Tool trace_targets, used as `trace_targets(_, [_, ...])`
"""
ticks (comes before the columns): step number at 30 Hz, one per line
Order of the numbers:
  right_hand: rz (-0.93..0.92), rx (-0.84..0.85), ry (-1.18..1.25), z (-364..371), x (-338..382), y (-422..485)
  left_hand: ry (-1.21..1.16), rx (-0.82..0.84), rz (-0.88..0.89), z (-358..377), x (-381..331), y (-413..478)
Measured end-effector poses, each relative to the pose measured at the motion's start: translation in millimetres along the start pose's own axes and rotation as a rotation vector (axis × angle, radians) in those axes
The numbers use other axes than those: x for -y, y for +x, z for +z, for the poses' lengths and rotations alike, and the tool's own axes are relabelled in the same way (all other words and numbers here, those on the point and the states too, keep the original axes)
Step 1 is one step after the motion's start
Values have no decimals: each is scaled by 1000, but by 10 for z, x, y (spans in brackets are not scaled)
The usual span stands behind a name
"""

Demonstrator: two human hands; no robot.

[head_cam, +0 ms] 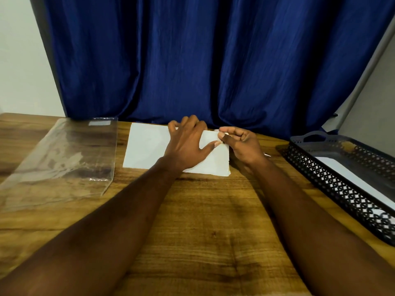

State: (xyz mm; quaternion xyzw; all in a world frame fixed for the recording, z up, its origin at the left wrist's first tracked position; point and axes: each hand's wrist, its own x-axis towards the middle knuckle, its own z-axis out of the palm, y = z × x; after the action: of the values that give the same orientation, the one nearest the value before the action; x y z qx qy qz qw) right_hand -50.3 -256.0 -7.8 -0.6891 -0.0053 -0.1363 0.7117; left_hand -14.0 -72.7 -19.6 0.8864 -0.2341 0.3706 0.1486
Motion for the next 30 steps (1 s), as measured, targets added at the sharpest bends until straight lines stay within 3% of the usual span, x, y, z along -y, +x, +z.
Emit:
trace_targets(7, [145,-247,234,-26,8,69,-20,-75,-152,-56,-45,-29])
trace_targets(11, [156,-305,299,-4,64,77,-44,-50,-410,-16,-40,-57])
trace_targets(17, [154,-314,412,69,91,85,-351,133,-876,-120,-39,-15])
trace_targets(19, [159,-298,412,86,91,80,-519,117,-928,-143,-48,3])
trace_targets(22, [181,-263,378,75,122,44,-984,1,-1017,-107,-42,37])
trace_targets(27, [203,-193,197,10,113,31,-1107,-181,-1036,-70,45,54])
trace_targets(30, [228,-134,127,-29,136,17,-1127,-195,-992,-70,32,43])
